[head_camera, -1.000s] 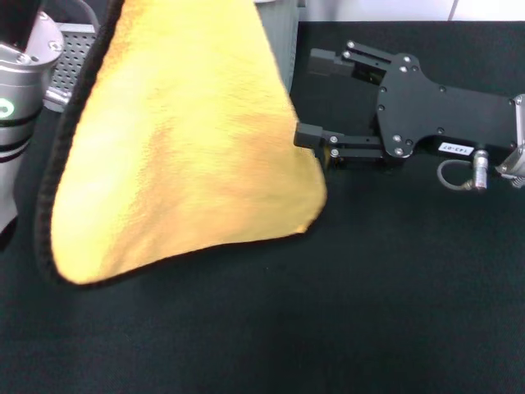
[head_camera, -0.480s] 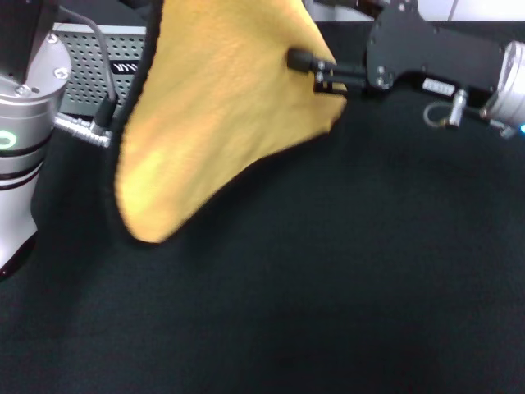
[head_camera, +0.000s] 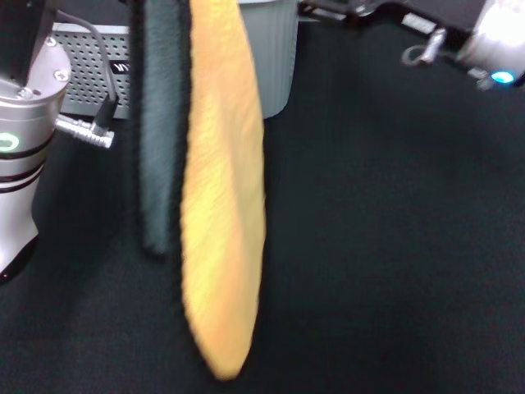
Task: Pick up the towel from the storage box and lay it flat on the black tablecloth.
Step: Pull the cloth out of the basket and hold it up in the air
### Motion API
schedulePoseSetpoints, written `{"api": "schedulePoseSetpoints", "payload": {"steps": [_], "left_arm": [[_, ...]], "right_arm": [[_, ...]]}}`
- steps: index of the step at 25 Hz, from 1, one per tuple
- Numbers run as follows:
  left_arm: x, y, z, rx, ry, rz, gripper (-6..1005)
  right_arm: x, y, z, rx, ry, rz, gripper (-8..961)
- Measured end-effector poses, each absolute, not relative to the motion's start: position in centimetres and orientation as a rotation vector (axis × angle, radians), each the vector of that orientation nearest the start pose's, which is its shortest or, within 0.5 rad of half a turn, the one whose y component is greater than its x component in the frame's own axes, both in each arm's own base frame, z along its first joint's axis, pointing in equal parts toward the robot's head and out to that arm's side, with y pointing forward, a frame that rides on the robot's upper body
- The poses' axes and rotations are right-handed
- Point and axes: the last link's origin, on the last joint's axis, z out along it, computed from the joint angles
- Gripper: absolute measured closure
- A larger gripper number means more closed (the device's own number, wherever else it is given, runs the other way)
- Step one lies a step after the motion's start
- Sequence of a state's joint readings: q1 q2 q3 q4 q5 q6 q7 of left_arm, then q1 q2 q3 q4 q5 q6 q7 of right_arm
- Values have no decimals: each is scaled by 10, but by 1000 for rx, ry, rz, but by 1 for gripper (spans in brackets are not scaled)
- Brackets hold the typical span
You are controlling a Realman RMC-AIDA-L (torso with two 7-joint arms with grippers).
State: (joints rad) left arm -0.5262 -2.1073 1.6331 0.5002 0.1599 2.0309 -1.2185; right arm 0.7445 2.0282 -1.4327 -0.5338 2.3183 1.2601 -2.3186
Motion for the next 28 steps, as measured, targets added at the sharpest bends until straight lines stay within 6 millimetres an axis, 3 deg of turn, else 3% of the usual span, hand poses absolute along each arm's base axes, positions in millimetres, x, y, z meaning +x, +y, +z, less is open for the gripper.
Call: {"api": "schedulePoseSetpoints", "payload": {"steps": [5,12,15,28], "left_arm": [[-139,288,52,-1825,-95,-2451,977],[-154,291,57,-1683,-26,-2312,977],[-154,292,56,-1653,16,-2261,977],[-138,303,54,-1629,103,-2205,977]], "right_arm": [[106,386,-31,-2446,-158,1207,98],[131,329,-21,-2552,-197,1318,98],[140,316,-20,-2567,-177,1316,98],[162,327,-43,-2603,-30,1182,98]]}}
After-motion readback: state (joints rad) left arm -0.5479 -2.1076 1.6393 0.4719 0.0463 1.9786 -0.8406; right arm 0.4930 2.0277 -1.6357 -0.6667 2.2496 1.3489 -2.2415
